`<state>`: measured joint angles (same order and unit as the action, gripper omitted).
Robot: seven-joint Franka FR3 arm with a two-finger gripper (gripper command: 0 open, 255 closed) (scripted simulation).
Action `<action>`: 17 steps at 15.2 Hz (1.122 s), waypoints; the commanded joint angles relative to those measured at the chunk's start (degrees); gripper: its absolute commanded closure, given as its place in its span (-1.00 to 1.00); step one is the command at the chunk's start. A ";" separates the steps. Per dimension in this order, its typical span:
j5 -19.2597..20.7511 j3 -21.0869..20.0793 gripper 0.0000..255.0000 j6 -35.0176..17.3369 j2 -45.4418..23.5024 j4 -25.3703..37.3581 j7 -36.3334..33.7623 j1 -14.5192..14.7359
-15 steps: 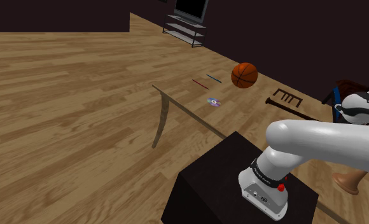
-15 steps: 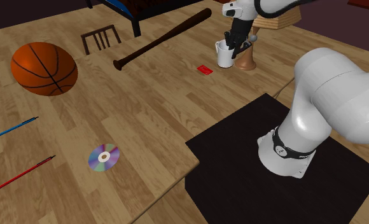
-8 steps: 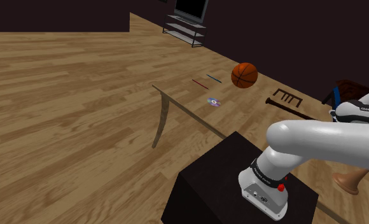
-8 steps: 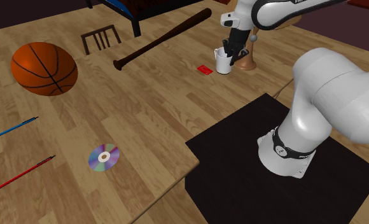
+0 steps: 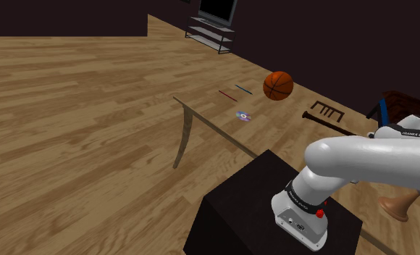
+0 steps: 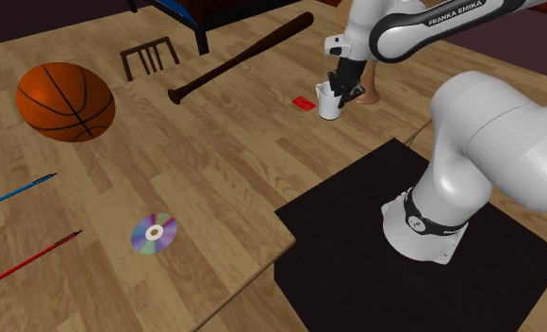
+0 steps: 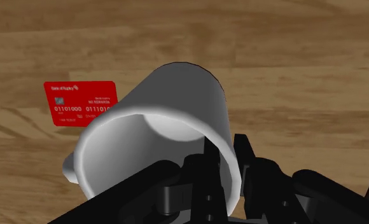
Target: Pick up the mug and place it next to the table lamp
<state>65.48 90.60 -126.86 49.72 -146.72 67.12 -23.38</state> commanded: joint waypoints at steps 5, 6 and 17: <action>1.51 2.24 1.00 -1.23 -0.12 0.04 -0.64 1.30; 1.51 2.24 1.00 -1.23 -0.12 0.04 -0.64 1.30; -3.85 -6.17 -1.00 3.33 0.55 -0.21 2.01 -4.11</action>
<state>63.35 86.59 -124.98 50.07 -147.39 68.42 -26.64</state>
